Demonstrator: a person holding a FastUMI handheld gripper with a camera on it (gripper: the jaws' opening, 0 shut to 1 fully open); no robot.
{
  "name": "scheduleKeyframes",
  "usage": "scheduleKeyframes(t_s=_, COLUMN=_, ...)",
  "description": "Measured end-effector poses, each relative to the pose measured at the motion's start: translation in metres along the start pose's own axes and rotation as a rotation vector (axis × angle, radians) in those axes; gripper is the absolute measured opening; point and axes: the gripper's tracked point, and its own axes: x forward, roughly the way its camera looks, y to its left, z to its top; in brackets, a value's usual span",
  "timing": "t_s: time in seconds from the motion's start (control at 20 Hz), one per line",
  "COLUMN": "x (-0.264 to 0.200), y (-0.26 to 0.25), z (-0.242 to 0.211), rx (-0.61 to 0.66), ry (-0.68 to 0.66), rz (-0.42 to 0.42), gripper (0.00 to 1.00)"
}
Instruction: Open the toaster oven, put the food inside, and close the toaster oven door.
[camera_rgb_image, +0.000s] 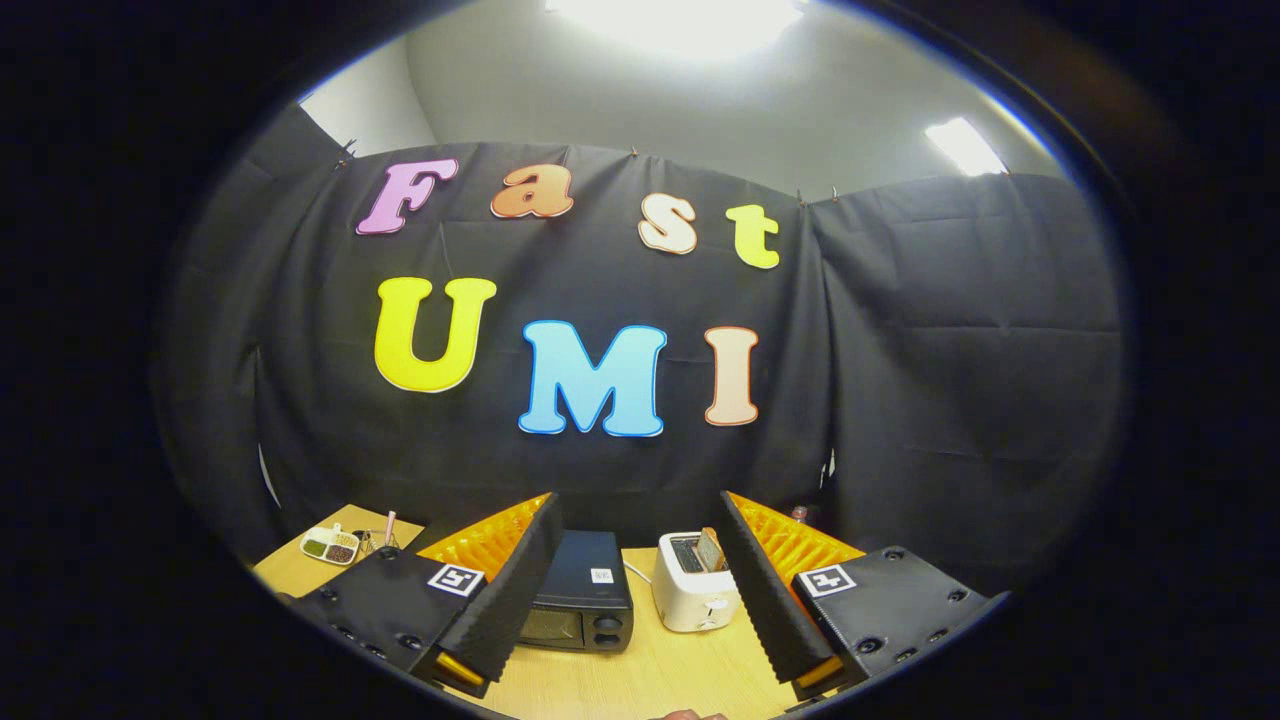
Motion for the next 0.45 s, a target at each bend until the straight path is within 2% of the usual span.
scheduleKeyframes(t_s=0.45, x=-0.021, y=-0.029, z=-0.031, rx=0.057, ry=0.045, rz=-0.03, gripper=0.98)
